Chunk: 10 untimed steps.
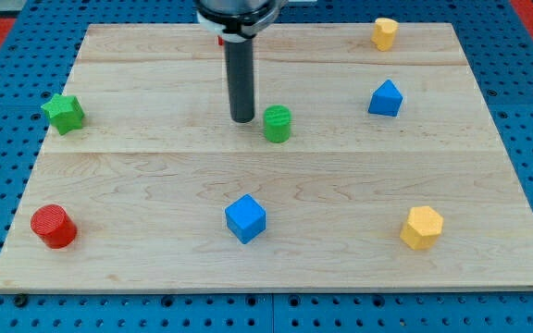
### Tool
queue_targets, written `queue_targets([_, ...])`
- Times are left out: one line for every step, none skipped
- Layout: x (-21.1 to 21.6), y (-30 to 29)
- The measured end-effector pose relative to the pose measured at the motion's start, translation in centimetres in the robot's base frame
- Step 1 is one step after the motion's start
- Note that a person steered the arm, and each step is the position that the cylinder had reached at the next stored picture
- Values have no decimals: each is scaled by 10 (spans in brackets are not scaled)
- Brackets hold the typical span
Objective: Push the green star horizontal to the blue triangle
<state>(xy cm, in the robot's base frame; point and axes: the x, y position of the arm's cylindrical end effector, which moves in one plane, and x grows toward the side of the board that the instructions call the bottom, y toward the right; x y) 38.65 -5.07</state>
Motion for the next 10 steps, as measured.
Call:
queue_targets([53, -23])
queue_targets([75, -88])
queue_targets([69, -197])
queue_targets([57, -252])
queue_targets([14, -243])
queue_targets([-16, -212])
queue_targets([-22, -143])
queue_targets([-51, -160])
queue_targets([-71, -173])
queue_targets([-98, -124])
